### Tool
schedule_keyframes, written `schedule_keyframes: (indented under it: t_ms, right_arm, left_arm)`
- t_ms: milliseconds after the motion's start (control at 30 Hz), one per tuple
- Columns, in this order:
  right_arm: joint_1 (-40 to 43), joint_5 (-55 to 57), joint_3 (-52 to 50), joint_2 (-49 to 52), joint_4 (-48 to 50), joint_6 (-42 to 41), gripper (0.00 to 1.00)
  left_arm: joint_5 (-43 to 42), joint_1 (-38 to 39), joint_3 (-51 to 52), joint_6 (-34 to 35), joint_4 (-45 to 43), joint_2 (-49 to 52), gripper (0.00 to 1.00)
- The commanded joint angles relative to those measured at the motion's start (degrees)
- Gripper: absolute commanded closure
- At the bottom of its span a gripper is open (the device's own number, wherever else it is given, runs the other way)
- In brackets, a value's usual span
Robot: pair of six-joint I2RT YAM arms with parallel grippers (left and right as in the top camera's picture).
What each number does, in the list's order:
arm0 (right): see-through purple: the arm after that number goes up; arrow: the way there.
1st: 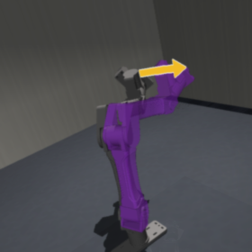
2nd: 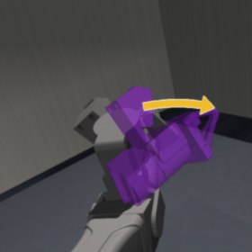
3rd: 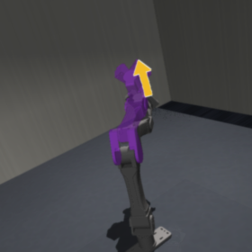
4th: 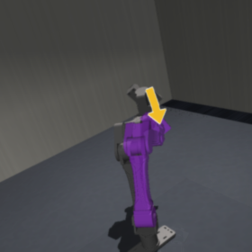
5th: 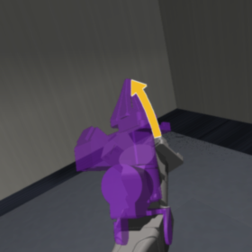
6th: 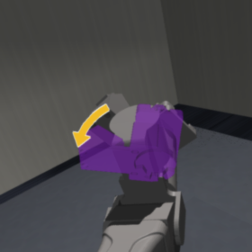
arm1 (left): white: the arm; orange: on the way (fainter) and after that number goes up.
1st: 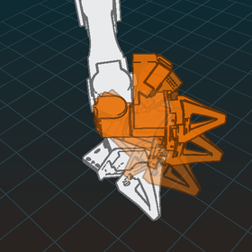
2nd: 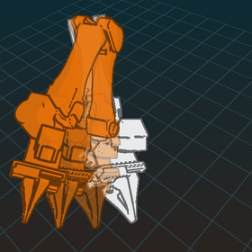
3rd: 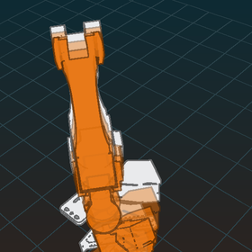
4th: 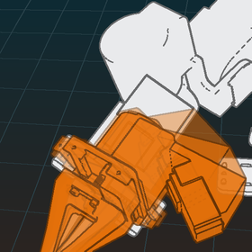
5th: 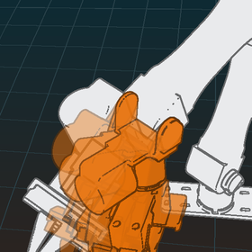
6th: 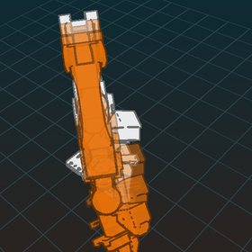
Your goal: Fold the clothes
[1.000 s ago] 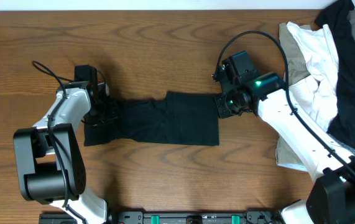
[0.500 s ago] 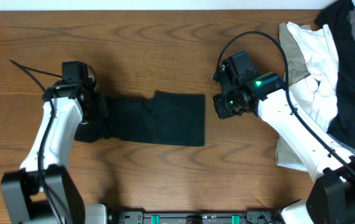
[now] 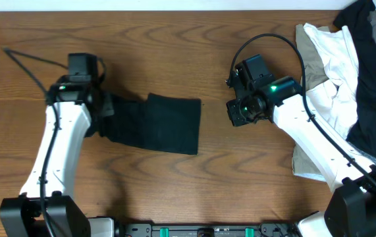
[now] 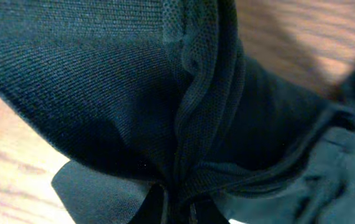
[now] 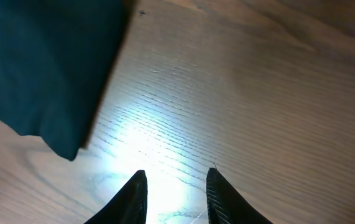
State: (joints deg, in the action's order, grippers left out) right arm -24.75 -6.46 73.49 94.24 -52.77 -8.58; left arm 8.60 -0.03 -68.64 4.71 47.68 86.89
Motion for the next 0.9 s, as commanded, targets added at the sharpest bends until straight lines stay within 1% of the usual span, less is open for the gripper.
schedule_keyframes:
  t_ms: [0, 100, 233, 300, 533, 733, 867]
  right_arm:
    - [0.7, 2.21, 0.52, 0.11, -0.46, -1.25, 0.7]
    - [0.96, 3.61, 0.52, 0.11, -1.25, -3.39, 0.72]
    - [1.55, 10.14, 0.55, 0.11, -2.8, -8.61, 0.72]
    - [2.16, 11.8, 0.55, 0.09, -3.41, -9.77, 0.72]
    - [3.37, 11.78, 0.55, 0.11, -3.67, -9.62, 0.71]
    - [3.37, 11.8, 0.55, 0.11, -4.15, -9.6, 0.71]
    - [3.37, 11.82, 0.55, 0.09, -4.28, -9.6, 0.71]
  left_arm:
    - [0.92, 5.2, -1.42, 0.87, 1.64, -0.68, 0.94]
    - [0.9, 9.73, -1.27, 3.23, 3.06, -0.35, 0.94]
    - [0.92, 15.02, -0.2, 4.68, 3.76, 0.09, 0.94]
    - [0.9, 17.18, -0.04, 6.75, 4.68, 0.26, 0.94]
    - [0.9, 23.5, -0.04, 9.46, 5.01, 1.16, 0.93]
    - [0.87, 26.8, -0.04, 11.41, 4.96, 3.45, 0.93]
    - [-0.2, 28.74, -0.04, 14.45, 4.2, 4.76, 0.93]
